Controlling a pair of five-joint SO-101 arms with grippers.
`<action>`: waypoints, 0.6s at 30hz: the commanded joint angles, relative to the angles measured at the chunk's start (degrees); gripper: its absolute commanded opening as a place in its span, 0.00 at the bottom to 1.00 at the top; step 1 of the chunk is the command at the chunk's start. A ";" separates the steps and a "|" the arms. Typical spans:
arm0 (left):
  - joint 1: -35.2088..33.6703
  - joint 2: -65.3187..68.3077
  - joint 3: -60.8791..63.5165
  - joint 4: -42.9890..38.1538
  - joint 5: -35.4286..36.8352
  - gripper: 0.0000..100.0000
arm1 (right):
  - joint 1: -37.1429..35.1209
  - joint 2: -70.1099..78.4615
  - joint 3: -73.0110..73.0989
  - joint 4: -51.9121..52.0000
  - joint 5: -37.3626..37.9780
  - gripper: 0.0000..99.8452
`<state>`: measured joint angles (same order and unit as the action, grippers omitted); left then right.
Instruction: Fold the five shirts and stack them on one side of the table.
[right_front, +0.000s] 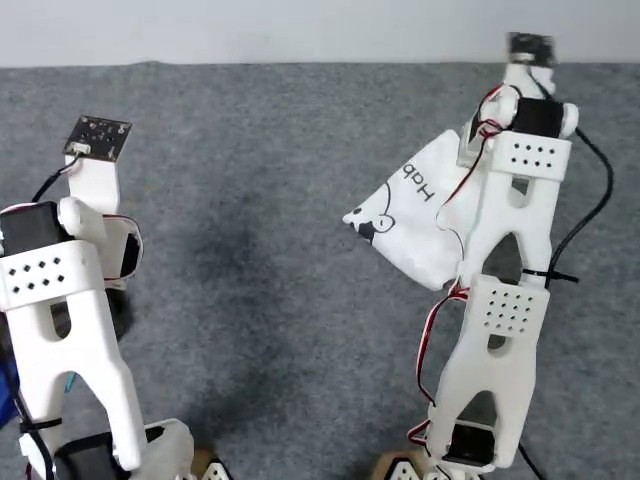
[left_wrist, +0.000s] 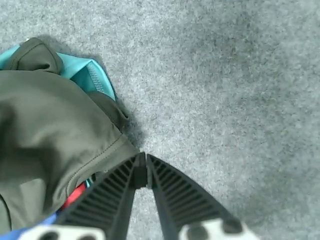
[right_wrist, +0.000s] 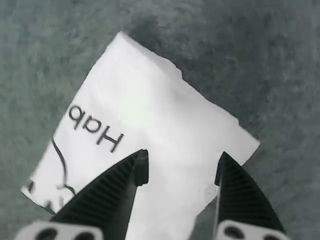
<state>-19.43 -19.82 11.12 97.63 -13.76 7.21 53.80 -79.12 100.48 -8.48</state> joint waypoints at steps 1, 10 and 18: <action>0.62 -1.32 -0.22 -0.97 -0.62 0.00 | -0.13 -1.10 -2.11 2.51 -11.25 0.22; 0.62 -1.32 -0.22 -1.23 -0.62 0.00 | -3.03 -5.93 16.53 2.51 -27.69 0.37; 0.62 -1.32 4.26 -5.10 -0.62 0.00 | -4.97 -4.44 22.24 0.57 -30.77 0.45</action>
<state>-19.43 -19.82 14.64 94.46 -13.76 3.08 50.81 -56.53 100.48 -38.37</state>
